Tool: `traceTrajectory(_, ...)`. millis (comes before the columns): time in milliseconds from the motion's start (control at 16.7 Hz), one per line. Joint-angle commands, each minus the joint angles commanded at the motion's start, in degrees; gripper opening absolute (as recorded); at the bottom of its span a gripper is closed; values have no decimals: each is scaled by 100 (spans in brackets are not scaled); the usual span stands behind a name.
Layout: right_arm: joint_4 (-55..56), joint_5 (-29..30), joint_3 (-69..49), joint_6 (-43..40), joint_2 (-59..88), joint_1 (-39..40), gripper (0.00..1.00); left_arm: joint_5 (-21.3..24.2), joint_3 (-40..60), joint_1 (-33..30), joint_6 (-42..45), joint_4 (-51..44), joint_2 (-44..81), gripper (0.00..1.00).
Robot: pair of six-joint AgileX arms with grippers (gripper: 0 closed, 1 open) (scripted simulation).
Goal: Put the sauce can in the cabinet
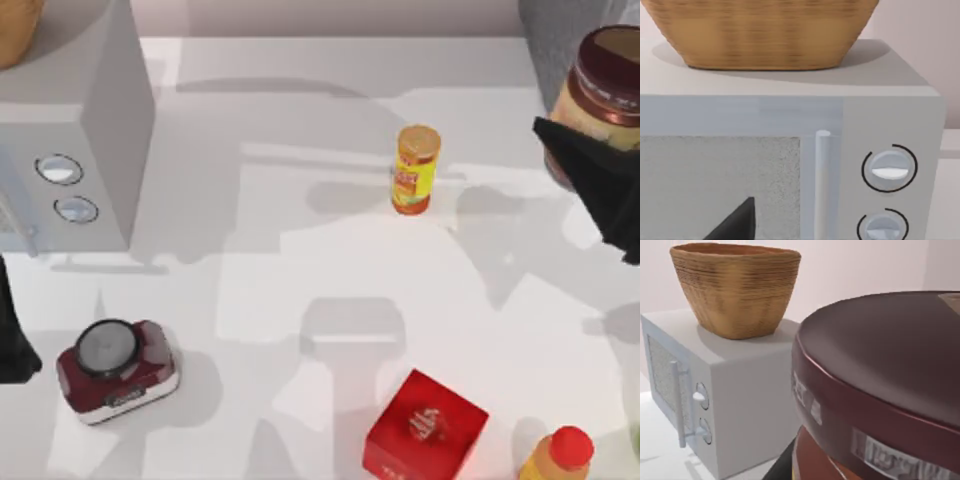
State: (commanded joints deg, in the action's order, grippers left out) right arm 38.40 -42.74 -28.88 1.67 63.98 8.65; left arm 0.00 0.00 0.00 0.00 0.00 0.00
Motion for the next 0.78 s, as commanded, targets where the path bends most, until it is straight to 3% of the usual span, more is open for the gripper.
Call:
traceTrajectory(480, -2627, 2927, 1975, -110, -4711, -596, 0, 0, 0, 0, 0, 0, 0, 100)
traceTrajectory(780, -3695, 4115, 2779, -161, -6222, -833, 0, 0, 0, 0, 0, 0, 0, 100)
